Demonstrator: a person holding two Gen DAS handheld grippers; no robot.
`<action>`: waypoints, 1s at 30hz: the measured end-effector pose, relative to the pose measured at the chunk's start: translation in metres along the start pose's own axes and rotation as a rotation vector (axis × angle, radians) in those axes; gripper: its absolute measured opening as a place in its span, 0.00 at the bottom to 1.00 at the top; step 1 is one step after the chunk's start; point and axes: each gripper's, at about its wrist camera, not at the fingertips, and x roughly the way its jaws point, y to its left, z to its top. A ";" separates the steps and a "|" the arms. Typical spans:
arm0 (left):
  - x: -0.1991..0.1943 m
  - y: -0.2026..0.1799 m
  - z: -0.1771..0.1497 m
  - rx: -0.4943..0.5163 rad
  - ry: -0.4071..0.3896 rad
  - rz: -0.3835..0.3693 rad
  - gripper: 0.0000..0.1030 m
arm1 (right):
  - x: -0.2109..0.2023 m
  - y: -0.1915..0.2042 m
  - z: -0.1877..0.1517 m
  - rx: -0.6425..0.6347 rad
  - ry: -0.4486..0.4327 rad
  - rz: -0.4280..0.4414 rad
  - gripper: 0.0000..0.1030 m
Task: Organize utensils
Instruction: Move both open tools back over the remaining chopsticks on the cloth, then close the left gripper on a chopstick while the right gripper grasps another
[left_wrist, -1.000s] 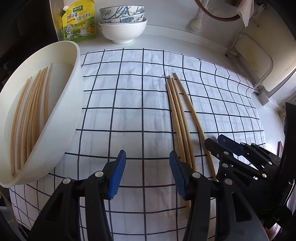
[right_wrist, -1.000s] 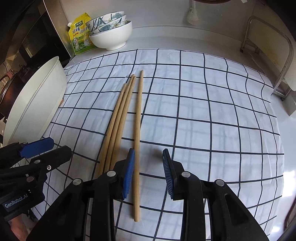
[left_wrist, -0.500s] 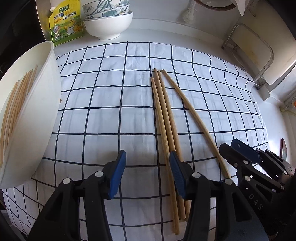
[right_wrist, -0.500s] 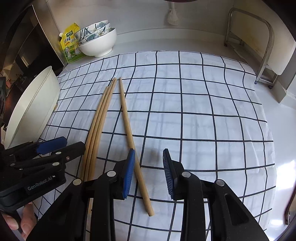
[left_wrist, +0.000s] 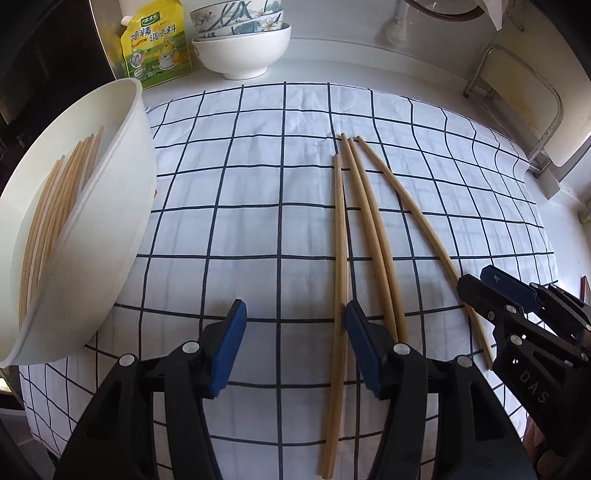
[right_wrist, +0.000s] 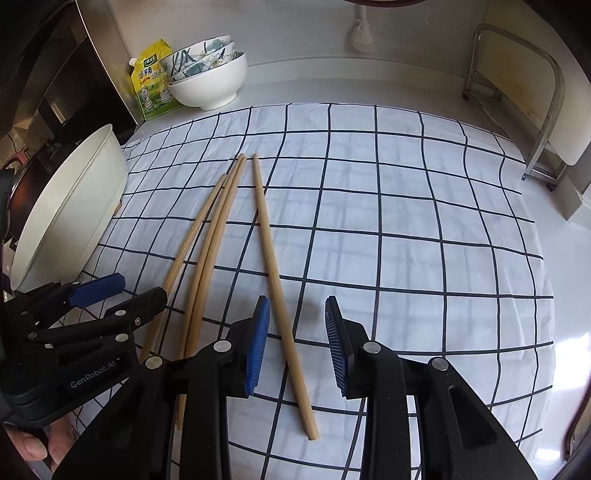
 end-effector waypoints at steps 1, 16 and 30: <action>-0.001 0.002 0.000 -0.006 0.000 -0.003 0.54 | 0.001 0.002 0.001 -0.004 0.001 -0.001 0.29; 0.008 -0.015 0.010 0.019 -0.009 0.012 0.37 | 0.016 0.021 0.007 -0.109 -0.026 -0.092 0.29; -0.021 0.009 0.011 -0.022 -0.017 -0.070 0.07 | -0.005 0.022 0.014 -0.028 -0.033 -0.010 0.06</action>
